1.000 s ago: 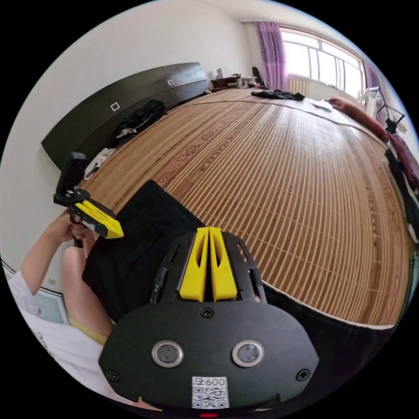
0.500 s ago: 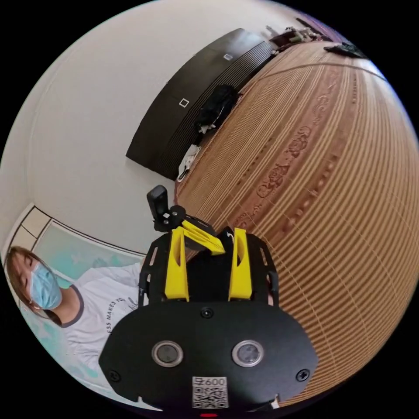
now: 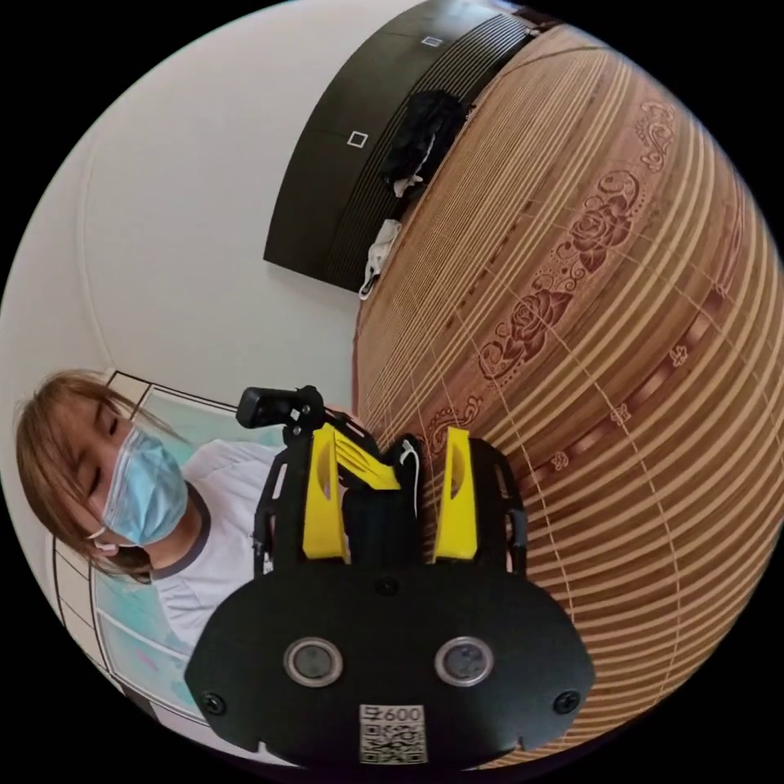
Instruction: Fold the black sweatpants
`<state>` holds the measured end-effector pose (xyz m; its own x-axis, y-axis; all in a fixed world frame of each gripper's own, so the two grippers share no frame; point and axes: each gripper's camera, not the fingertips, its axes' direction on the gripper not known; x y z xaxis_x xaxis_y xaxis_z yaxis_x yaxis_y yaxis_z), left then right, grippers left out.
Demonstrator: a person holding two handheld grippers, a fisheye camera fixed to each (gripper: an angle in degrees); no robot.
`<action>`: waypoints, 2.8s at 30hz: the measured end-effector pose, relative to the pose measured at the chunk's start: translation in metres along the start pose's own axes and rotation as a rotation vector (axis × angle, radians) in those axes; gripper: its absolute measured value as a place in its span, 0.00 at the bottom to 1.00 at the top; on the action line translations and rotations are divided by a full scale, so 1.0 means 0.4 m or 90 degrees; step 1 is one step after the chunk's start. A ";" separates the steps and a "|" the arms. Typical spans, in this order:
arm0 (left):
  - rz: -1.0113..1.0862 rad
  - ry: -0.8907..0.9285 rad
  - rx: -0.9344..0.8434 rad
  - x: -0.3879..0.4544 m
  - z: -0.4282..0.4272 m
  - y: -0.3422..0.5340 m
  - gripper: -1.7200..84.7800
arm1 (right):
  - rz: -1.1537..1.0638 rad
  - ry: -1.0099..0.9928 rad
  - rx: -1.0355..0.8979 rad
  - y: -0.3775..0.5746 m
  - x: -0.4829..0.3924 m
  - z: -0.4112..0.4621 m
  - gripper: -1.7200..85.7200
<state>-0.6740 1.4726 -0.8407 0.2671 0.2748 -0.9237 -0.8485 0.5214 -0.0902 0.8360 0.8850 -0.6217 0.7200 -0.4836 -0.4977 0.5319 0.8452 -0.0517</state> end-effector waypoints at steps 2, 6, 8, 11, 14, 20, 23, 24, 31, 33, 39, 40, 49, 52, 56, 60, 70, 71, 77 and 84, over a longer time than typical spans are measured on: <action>0.013 0.000 0.015 0.019 0.020 0.028 0.02 | -0.010 -0.038 0.007 0.031 0.039 0.004 0.15; 0.066 -0.052 0.026 0.106 0.065 0.074 0.02 | -0.073 -0.010 -0.084 0.078 0.022 0.080 0.12; 0.135 -0.126 0.027 0.182 0.091 0.097 0.02 | -0.127 0.070 -0.116 0.110 -0.017 0.128 0.14; 0.202 -0.215 0.024 0.273 0.141 0.133 0.02 | -0.155 0.100 -0.154 0.146 -0.009 0.196 0.14; 0.195 -0.210 0.031 0.286 0.168 0.157 0.02 | -0.150 0.024 -0.198 0.168 0.036 0.265 0.12; 0.249 -0.289 0.085 0.341 0.164 0.205 0.05 | -0.199 0.093 -0.187 0.255 0.023 0.315 0.02; 0.150 -0.183 0.126 0.267 0.134 0.218 0.07 | -0.235 0.116 -0.186 0.306 0.010 0.335 0.01; 0.108 -0.128 0.129 0.231 0.141 0.223 0.07 | -0.235 0.120 -0.187 0.315 0.010 0.339 0.01; 0.077 -0.076 0.011 0.210 0.250 0.197 0.04 | -0.333 0.194 -0.242 0.429 -0.062 0.439 0.01; 0.077 -0.078 0.004 0.214 0.266 0.198 0.04 | -0.371 0.234 -0.239 0.468 -0.087 0.454 0.01; 0.094 -0.091 0.027 0.224 0.297 0.226 0.03 | -0.361 0.250 -0.248 0.514 -0.055 0.458 0.01; 0.093 -0.091 0.028 0.224 0.300 0.227 0.03 | -0.332 0.232 -0.252 0.511 -0.023 0.446 0.01; 0.108 -0.110 0.031 0.233 0.337 0.235 0.03 | -0.201 0.098 -0.190 0.512 0.207 0.293 0.07; 0.105 -0.106 0.033 0.227 0.343 0.236 0.03 | -0.208 0.115 -0.231 0.517 0.211 0.314 0.08; 0.106 -0.107 0.034 0.225 0.350 0.235 0.03 | -0.222 0.132 -0.228 0.524 0.220 0.290 0.07; 0.103 -0.102 0.035 0.218 0.353 0.232 0.03 | -0.202 0.107 -0.208 0.524 0.250 0.242 0.07; 0.102 -0.103 0.036 0.212 0.347 0.219 0.03 | -0.200 0.076 -0.190 0.520 0.285 0.155 0.07; 0.101 -0.103 0.036 0.211 0.345 0.217 0.03 | -0.203 0.083 -0.196 0.518 0.285 0.155 0.07; 0.100 -0.103 0.036 0.208 0.331 0.205 0.03 | -0.189 0.067 -0.215 0.500 0.310 0.133 0.04; 0.098 -0.101 0.037 0.202 0.305 0.188 0.03 | -0.167 0.052 -0.210 0.480 0.341 0.086 0.02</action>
<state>-0.6604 1.6325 -0.8768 0.2088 0.4757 -0.8545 -0.8584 0.5078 0.0730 1.0515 0.9733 -0.6698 0.5341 -0.6836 -0.4974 0.5115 0.7298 -0.4536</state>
